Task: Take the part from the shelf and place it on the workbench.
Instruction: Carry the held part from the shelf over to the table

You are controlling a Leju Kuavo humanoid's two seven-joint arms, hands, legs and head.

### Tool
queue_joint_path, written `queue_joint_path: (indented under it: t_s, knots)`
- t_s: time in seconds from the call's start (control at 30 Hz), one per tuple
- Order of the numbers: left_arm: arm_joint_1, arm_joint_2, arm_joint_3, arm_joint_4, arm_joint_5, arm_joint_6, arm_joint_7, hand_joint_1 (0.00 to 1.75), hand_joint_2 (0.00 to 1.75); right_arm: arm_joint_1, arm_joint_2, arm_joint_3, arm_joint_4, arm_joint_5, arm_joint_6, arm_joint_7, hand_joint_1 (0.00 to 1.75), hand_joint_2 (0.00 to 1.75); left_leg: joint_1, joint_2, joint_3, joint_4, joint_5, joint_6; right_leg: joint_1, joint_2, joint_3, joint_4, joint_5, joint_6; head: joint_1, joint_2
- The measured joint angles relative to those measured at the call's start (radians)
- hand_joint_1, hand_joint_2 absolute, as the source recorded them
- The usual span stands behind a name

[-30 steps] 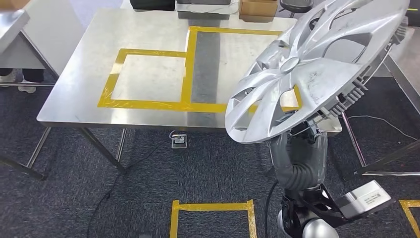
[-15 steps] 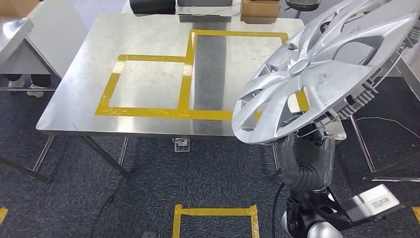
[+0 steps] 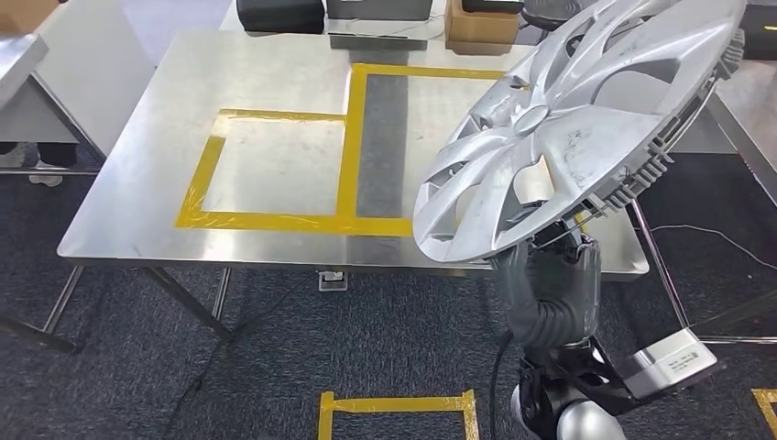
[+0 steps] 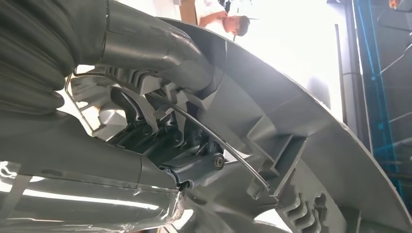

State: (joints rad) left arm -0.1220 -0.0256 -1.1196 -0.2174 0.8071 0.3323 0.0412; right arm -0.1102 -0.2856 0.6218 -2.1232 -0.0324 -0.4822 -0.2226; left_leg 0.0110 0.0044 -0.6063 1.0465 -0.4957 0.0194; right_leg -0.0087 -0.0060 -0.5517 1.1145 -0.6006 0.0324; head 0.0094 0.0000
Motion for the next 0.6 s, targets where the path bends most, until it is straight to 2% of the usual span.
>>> queue_joint_path:
  t_s: [0.07,0.1,0.13,0.17,0.23,0.27,0.3,0.4,0.47,0.5,0.53,0.6]
  knots:
    - [0.0,0.0,0.0,0.0,0.0,0.0,0.0,0.0,1.75,0.0,0.0,0.0,0.001,0.0,0.0,0.0,1.75,1.75,-0.001,0.002,0.01,0.0,-0.009,0.006,0.0,0.001,-0.07,0.13,-0.049,0.006,0.009,0.0]
    - [0.0,0.0,0.0,0.0,0.001,0.0,0.0,0.0,1.75,0.001,0.0,0.0,0.002,0.0,0.0,0.0,1.75,1.75,-0.002,0.002,0.015,0.0,-0.013,0.007,0.0,0.001,-0.101,0.175,-0.056,0.006,0.014,0.0]
    - [0.001,0.0,0.0,0.0,0.001,0.0,0.0,0.0,1.75,0.001,0.0,0.0,0.003,0.0,0.0,0.0,1.75,1.75,-0.003,0.002,0.021,0.0,-0.018,0.007,0.0,0.001,-0.119,0.187,-0.044,0.004,0.018,0.0]
    - [0.001,0.0,0.0,0.0,0.001,0.0,0.0,0.0,1.75,0.002,0.0,0.0,0.003,-0.001,0.0,0.0,1.75,1.75,-0.003,0.001,0.029,0.0,-0.024,0.006,0.0,0.001,-0.12,0.163,-0.011,0.0,0.024,0.0]
    - [0.0,0.0,0.0,0.0,0.001,0.0,0.0,0.0,1.75,0.002,0.0,0.0,0.004,-0.001,0.0,0.0,1.75,1.75,-0.004,0.0,0.045,-0.001,-0.035,0.003,0.002,0.002,-0.085,0.046,0.076,-0.011,0.032,0.0]
    - [-0.001,0.0,0.0,0.0,0.001,0.0,0.0,0.0,1.75,0.002,0.0,0.0,0.005,-0.001,0.0,0.0,1.75,1.75,-0.005,-0.001,0.052,-0.002,-0.04,0.0,0.005,0.004,-0.065,-0.008,0.105,-0.018,0.033,0.0]
    - [-0.001,0.0,0.0,0.0,0.001,0.0,0.0,0.0,1.75,0.001,0.0,0.0,0.004,0.0,0.0,0.0,1.75,1.75,-0.006,-0.001,0.055,-0.004,-0.043,-0.004,0.008,0.005,-0.049,-0.049,0.12,-0.024,0.034,0.0]
    - [-0.003,-0.002,0.0,0.0,0.001,0.0,0.001,0.0,1.75,0.0,0.0,0.0,0.004,-0.001,0.0,0.0,1.75,1.75,-0.004,0.002,0.056,-0.01,-0.046,-0.02,0.015,0.006,-0.035,-0.089,0.113,-0.036,0.037,0.0]
    - [-0.004,-0.002,0.0,0.0,0.002,0.0,0.001,0.0,1.75,0.001,0.0,0.0,0.004,-0.001,0.0,0.0,1.75,1.75,-0.003,0.002,0.057,-0.003,-0.057,-0.031,0.01,0.005,-0.023,-0.106,0.114,-0.042,0.036,0.0]
    - [-0.004,-0.002,0.0,0.0,0.002,0.0,0.001,0.0,1.75,0.0,0.0,0.0,0.004,-0.002,0.0,0.0,1.75,1.75,-0.003,0.0,0.045,0.025,-0.073,-0.037,0.007,0.004,-0.015,-0.116,0.115,-0.045,0.032,0.0]
    - [-0.005,-0.002,0.0,0.0,0.002,0.0,0.001,0.0,1.75,0.0,0.0,0.0,0.004,-0.002,0.0,0.0,1.75,1.75,-0.003,-0.002,0.02,0.074,-0.096,-0.041,0.005,0.002,-0.007,-0.123,0.115,-0.049,0.027,0.0]
    - [-0.003,-0.001,0.0,0.0,0.002,0.0,0.001,0.0,1.75,0.0,0.0,0.0,0.005,-0.002,0.0,0.0,1.75,1.75,-0.002,-0.006,-0.058,0.202,-0.14,-0.047,0.005,0.001,0.001,-0.125,0.11,-0.053,0.016,0.0]
